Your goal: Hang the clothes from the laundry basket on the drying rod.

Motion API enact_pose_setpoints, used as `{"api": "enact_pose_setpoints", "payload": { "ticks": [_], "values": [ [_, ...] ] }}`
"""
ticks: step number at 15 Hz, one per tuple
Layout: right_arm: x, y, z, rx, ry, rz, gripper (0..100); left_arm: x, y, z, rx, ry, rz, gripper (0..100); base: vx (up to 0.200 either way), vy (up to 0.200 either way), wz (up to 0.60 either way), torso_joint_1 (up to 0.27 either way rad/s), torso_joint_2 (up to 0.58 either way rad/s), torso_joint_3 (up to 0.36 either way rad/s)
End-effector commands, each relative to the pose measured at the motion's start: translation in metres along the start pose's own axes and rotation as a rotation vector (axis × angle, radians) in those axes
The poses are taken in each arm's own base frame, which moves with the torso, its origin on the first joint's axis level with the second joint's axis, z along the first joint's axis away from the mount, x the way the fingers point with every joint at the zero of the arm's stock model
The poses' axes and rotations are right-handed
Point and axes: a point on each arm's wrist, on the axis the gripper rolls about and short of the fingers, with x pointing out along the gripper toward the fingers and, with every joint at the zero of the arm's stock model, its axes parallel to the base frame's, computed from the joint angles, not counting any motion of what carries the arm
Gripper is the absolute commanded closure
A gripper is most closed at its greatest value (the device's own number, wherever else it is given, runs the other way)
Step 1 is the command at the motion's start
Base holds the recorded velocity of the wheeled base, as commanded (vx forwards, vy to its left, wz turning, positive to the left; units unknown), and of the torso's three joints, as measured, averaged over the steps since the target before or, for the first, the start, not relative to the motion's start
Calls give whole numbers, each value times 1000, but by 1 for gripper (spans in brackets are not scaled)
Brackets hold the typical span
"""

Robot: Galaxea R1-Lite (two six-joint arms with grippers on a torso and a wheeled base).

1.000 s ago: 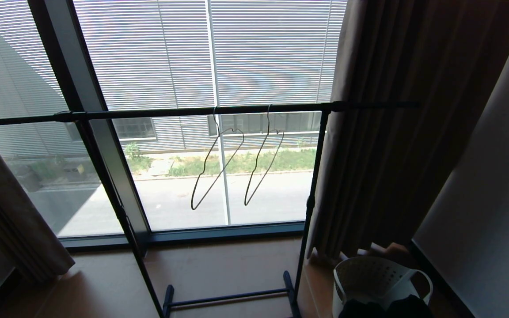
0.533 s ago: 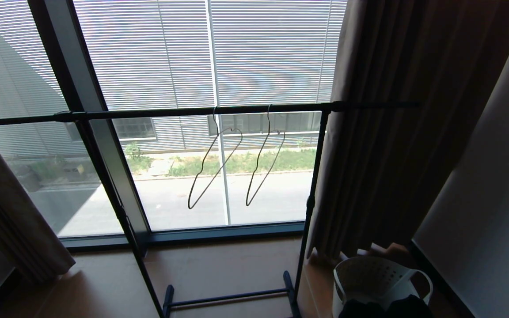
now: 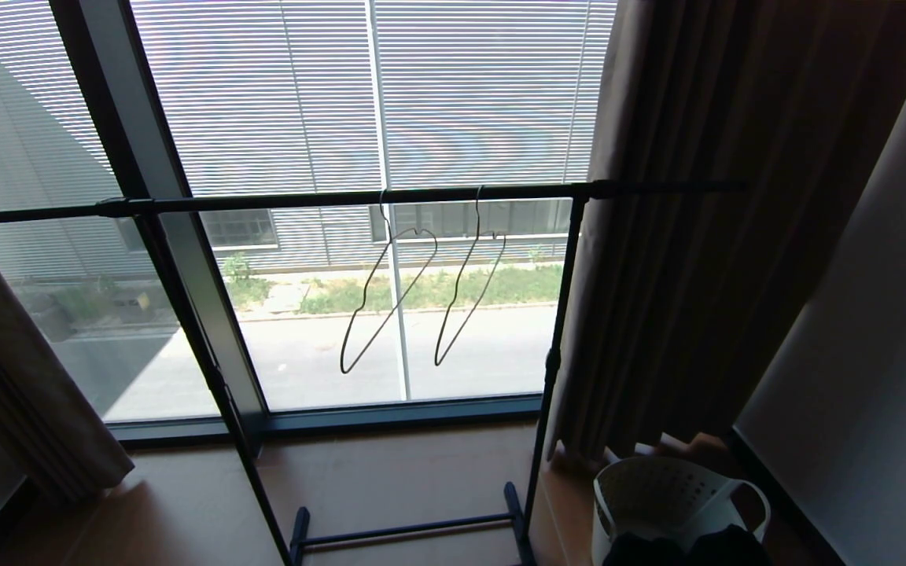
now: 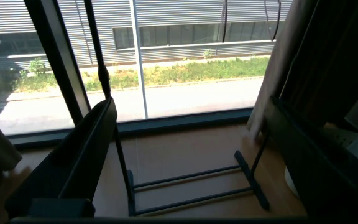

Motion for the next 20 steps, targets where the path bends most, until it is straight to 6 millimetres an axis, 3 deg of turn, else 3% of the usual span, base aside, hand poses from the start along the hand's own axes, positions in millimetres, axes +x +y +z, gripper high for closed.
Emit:
{"api": "enact_pose_setpoints", "payload": {
  "ticks": [1,12,20],
  "values": [
    [0,0,0,4,-2,-7,0,0,0,0,2,1,2,0,0,0,0,0,0,0],
    [0,0,0,13,1,-4,0,0,0,0,6,1,-1,0,0,0,0,-6,14,9],
    [0,0,0,13,1,-2,0,0,0,0,6,3,-1,0,0,0,0,-148,359,206]
  ]
}}
